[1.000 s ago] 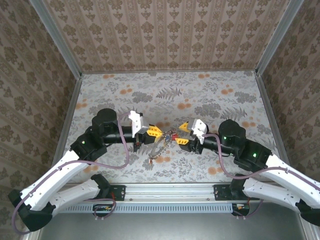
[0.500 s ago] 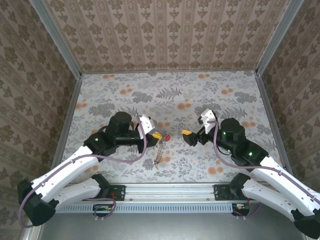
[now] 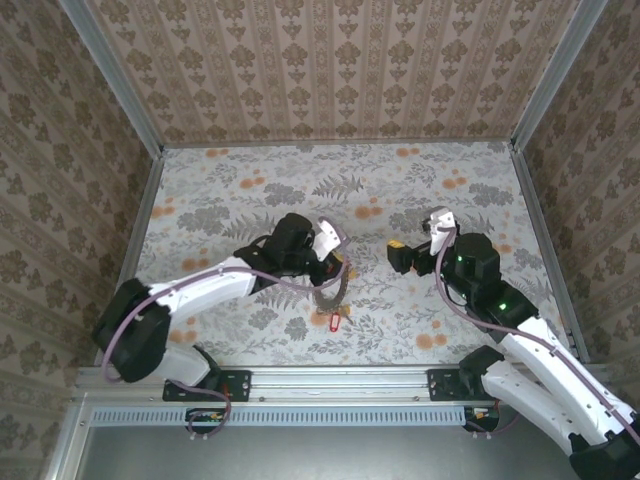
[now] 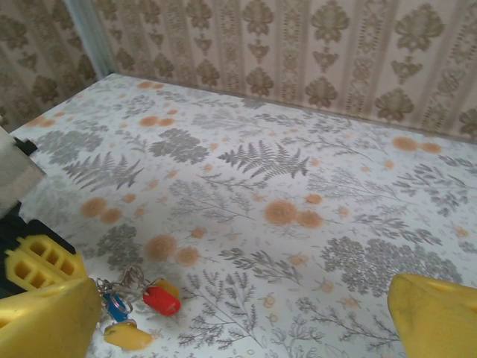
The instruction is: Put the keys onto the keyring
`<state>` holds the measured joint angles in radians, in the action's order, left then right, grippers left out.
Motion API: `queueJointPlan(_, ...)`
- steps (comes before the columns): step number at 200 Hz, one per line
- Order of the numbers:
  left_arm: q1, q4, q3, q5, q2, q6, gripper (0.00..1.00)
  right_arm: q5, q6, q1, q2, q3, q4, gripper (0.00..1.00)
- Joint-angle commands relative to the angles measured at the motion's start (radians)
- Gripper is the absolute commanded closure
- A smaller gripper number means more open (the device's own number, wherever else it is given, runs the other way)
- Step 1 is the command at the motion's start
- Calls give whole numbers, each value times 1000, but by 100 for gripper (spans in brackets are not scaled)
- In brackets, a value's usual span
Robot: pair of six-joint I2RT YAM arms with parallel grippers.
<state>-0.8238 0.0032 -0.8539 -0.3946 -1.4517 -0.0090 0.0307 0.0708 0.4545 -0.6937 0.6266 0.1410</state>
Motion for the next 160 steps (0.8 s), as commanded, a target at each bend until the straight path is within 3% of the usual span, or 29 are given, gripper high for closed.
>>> queueJointPlan(1,-1,105,-54,29,-97,-67,100,-14,52,-37,30,-28,-61,0)
queueJointPlan(43,-9,145,-122,39,-252,-105,100,-11,53,-77,48,-69,-105,0)
queueJointPlan(84,-7,75,-153,20,-238,-100,71,-8,66,-103,51,-81,-105,0)
queueJointPlan(124,3,-40,-78,105,-14,-109,51,38,53,-110,45,-97,-99,0)
queueJointPlan(129,12,-65,-67,138,22,-112,39,58,50,-112,42,-104,-99,0)
queueJointPlan(139,42,-115,-42,215,95,-115,2,114,45,-117,29,-124,-103,0)
queueJointPlan(160,155,-190,19,386,239,-153,0,205,63,-160,-54,-127,-82,0)
